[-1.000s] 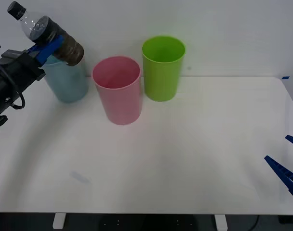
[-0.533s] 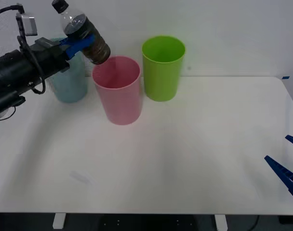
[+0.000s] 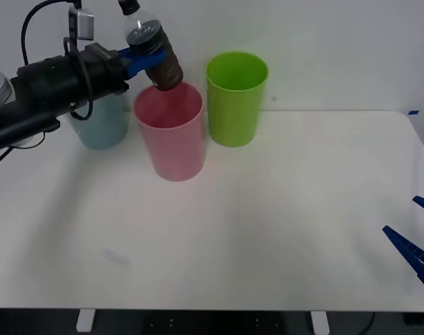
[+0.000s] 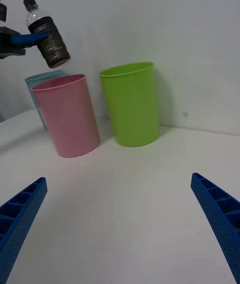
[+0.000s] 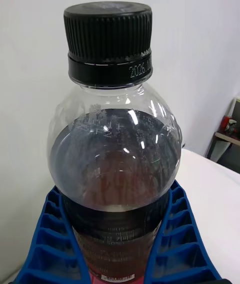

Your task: Grasp the object on the table and drop it into the matching bin: aluminum can to the light blue bin, PET bottle to the pink bin.

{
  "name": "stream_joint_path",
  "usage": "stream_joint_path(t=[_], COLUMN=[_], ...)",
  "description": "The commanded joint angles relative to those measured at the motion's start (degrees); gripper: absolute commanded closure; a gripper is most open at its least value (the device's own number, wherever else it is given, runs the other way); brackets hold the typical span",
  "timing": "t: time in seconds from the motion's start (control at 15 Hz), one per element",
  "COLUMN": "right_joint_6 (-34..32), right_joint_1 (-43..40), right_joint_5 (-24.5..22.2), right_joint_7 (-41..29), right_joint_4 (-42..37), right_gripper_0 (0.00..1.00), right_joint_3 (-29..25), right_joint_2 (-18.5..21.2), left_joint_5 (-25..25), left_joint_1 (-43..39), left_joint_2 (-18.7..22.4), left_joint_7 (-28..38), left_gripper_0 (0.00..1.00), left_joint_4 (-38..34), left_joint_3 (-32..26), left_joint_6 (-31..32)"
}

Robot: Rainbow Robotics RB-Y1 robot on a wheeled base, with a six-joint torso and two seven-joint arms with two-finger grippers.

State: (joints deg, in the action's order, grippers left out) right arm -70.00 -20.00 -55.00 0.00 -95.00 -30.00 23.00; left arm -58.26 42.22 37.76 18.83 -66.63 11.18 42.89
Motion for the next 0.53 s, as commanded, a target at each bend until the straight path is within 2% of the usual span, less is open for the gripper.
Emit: stream_joint_path(t=[0.07, 0.53], right_joint_6=[0.0, 0.0], right_joint_1=[0.0, 0.0], right_joint_5=[0.0, 0.0], right_joint_7=[0.0, 0.0], right_joint_4=[0.0, 0.0], right_gripper_0=[0.0, 0.0], right_joint_3=[0.0, 0.0], right_joint_2=[0.0, 0.0], left_joint_5=[-0.45, 0.43], left_joint_1=[0.05, -0.56], left_joint_2=[-0.32, 2.23], left_joint_7=[-0.03, -0.03], left_gripper_0=[1.0, 1.0], left_joint_4=[0.09, 0.09], left_joint_3=[-0.02, -0.11], left_joint_6=[0.0, 2.46])
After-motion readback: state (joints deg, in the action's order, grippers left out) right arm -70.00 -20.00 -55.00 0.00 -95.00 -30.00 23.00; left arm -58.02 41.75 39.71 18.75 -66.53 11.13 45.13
